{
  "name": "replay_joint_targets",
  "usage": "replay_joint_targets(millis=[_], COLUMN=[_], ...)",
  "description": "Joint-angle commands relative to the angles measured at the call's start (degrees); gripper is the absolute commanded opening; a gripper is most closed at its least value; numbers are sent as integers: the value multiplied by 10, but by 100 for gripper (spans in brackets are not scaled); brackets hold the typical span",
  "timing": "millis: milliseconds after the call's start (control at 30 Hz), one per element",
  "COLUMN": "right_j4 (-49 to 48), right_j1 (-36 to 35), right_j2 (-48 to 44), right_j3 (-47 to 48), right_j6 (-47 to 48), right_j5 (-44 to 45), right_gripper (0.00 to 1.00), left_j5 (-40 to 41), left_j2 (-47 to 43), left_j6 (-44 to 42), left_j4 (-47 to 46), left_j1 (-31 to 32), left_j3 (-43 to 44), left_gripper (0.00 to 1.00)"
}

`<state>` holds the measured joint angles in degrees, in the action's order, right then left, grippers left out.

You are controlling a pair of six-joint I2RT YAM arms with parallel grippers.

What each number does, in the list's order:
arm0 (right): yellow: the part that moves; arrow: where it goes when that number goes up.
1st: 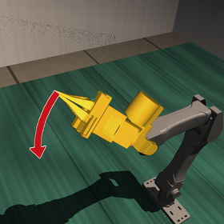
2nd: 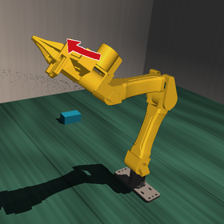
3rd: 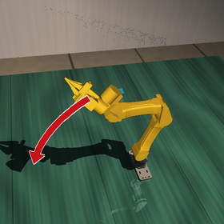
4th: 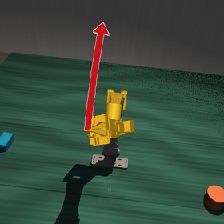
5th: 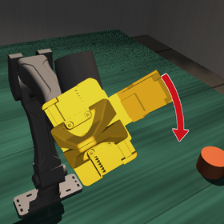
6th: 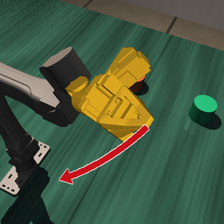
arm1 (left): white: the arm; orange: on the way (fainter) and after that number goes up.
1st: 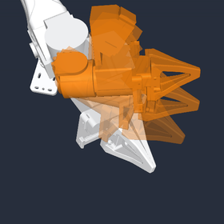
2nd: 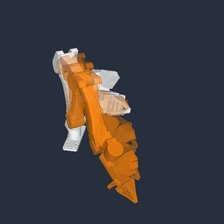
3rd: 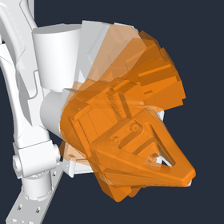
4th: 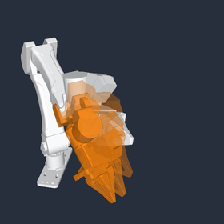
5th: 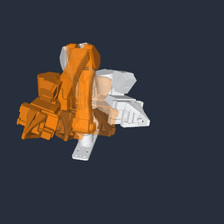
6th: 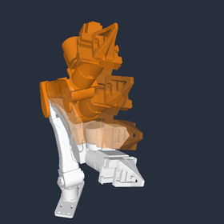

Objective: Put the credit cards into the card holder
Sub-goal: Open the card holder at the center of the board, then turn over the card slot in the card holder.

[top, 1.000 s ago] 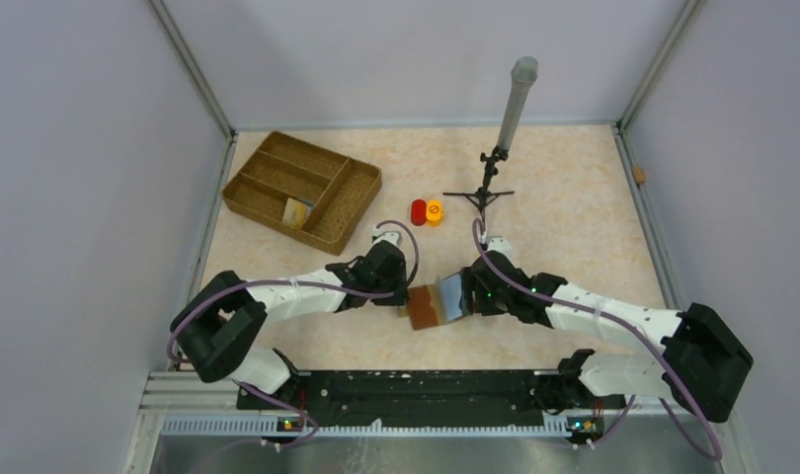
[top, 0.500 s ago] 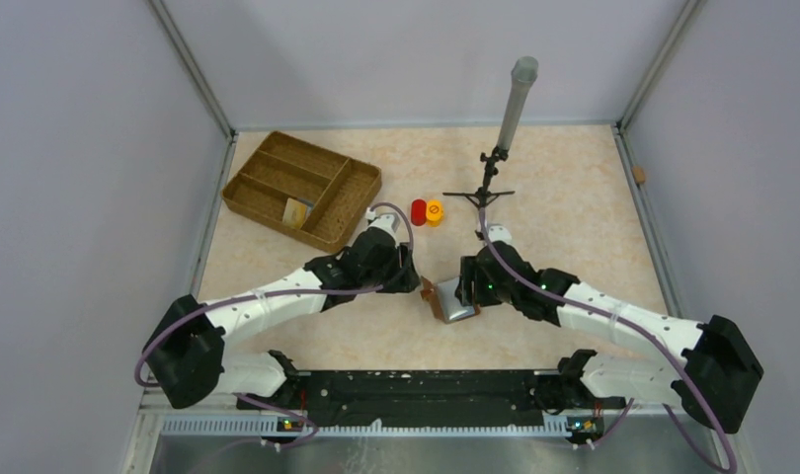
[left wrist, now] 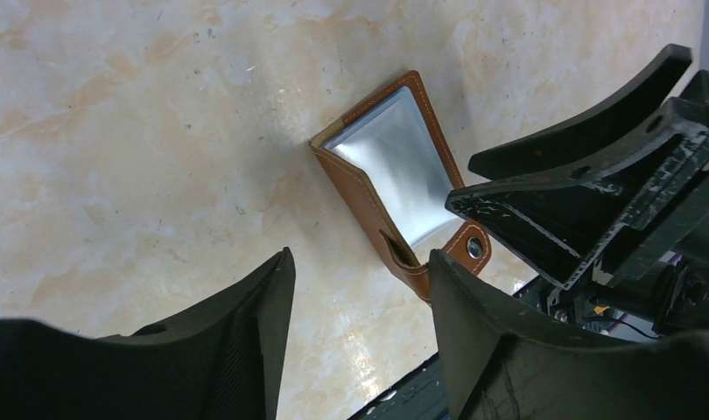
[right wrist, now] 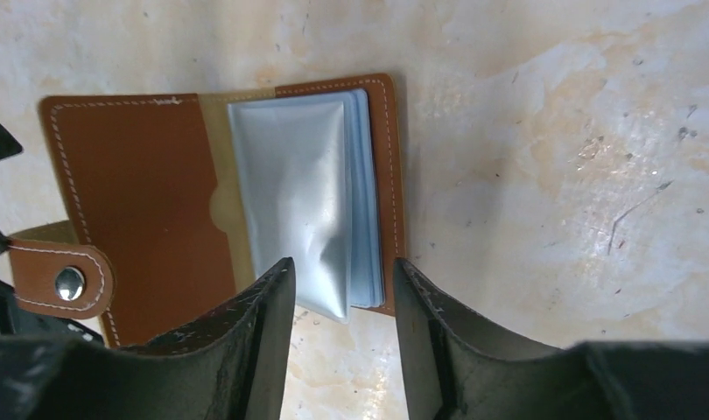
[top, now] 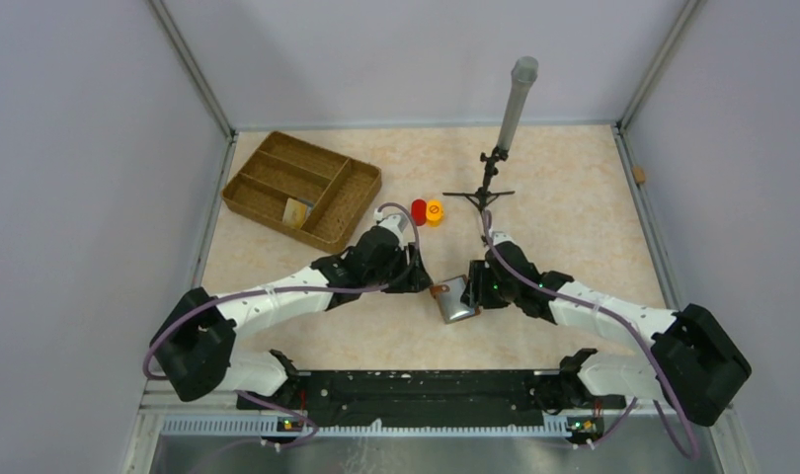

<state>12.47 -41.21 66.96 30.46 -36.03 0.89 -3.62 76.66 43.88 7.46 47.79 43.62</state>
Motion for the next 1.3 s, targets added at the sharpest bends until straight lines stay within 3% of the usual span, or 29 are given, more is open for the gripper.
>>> replay_joint_targets(millis=[0,267,433,867,1133,1267], right_j4=[-61,-96,-103,-137,-147,-184], right_j1=[11,12,12,12,12,12], right_j2=[21,51,61,47,67,81], right_j3=[-12,-24,-25,-20,-27,-31], right_j6=[4,-9,-12,-39,-36,-38], right_j5=[-41,-71,-75,-134,-131,-172], right_gripper=[42,29,28,21,20,20], left_j5=[-7,-6,-7,1,-3,-8], left_j2=[8,17,28,25,23,23], left_j6=[12,13,18,52,64,67], left_j4=[-41,-42,-35,-45,-67,-96], left_j1=[1,0,-1,-3,-8,-12], left_j3=[-10,-14,-16,-45,-63,-81], left_gripper=[60,53,45,0,0,0])
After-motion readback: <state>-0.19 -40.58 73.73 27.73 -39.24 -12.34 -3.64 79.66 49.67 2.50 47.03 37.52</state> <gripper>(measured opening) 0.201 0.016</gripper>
